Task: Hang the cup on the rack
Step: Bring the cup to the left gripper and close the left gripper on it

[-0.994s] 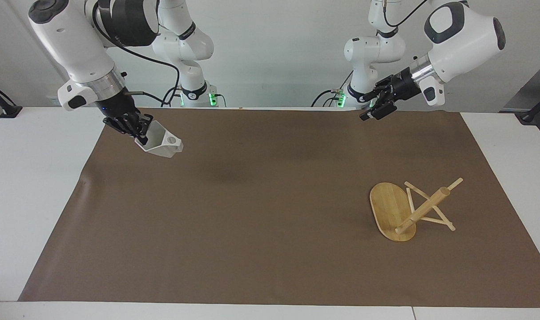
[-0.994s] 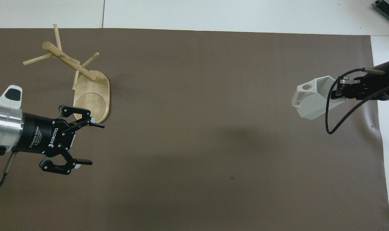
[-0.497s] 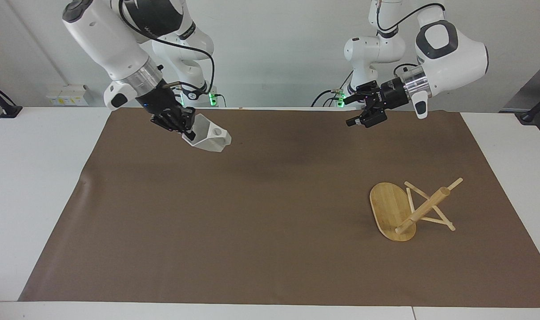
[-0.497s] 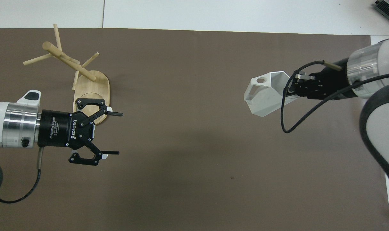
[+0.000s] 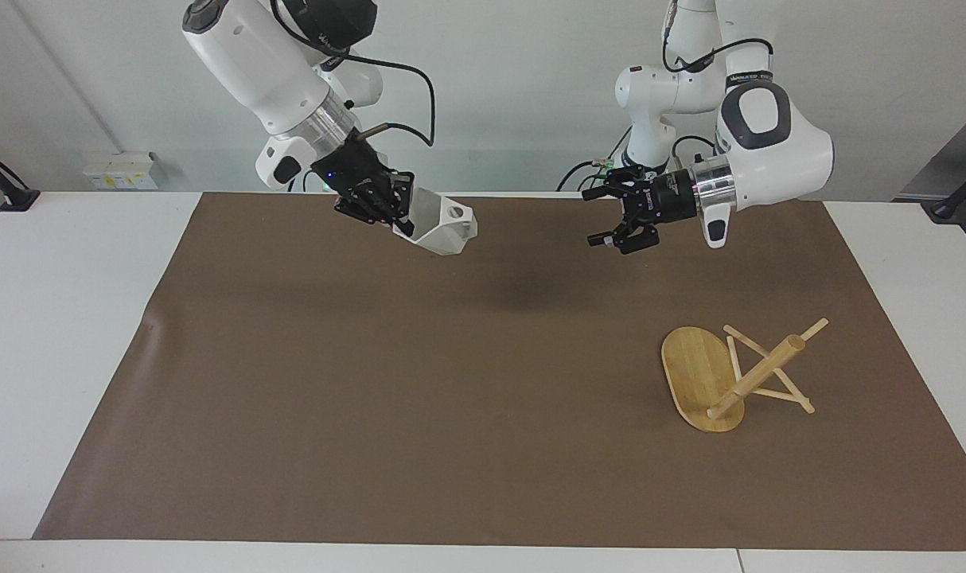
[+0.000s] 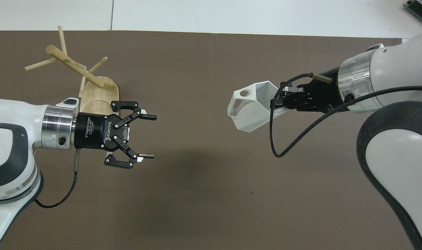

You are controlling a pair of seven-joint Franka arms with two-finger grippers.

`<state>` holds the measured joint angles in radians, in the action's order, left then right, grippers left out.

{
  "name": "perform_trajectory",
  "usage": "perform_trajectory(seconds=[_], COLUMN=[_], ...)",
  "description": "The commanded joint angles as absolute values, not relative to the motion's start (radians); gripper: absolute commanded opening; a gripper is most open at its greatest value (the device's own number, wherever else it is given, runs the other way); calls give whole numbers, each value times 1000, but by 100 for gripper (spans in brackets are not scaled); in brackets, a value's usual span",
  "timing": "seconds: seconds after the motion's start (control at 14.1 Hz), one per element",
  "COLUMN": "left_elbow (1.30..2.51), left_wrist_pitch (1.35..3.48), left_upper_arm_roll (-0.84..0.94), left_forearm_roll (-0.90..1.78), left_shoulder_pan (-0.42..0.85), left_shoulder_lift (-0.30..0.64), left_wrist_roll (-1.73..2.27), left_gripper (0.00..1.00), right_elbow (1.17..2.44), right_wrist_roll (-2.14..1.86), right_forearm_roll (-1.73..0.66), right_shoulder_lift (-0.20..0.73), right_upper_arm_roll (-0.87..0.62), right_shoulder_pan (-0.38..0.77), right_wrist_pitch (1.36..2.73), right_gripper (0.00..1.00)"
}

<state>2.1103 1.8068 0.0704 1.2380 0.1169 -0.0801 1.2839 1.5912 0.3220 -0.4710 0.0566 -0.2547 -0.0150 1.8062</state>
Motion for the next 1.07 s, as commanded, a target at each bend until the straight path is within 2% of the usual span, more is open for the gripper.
perform_trajectory(seconds=[0.0,0.5,0.71,0.99], left_elbow=[2082,2028,2019,1984], left_wrist_pitch=[1833,1833,1922,1934], left_upper_arm_roll=[60,74,77,77], left_forearm_roll=[1320,1422,1439,1436], left_shoulder_pan=[140,138,146,127], left_shoulder_lift=[-48,-28,-18,3], left_wrist_roll=[1305,1364,1370,1370], left_gripper=[100,100,100,100], right_elbow=[1603,1658,1673,1675], right_wrist_roll=[356,428,445,446], right_forearm_roll=[-558,-610,-695,-741], right_shoulder_lift=[55,60,60,64], right_upper_arm_roll=[-276,-281,-281,-281], right_shoulder_pan=[-6,95,124,155], right_wrist_pitch=[1868,2175,2235,2249], right_gripper=[0,0,0,0])
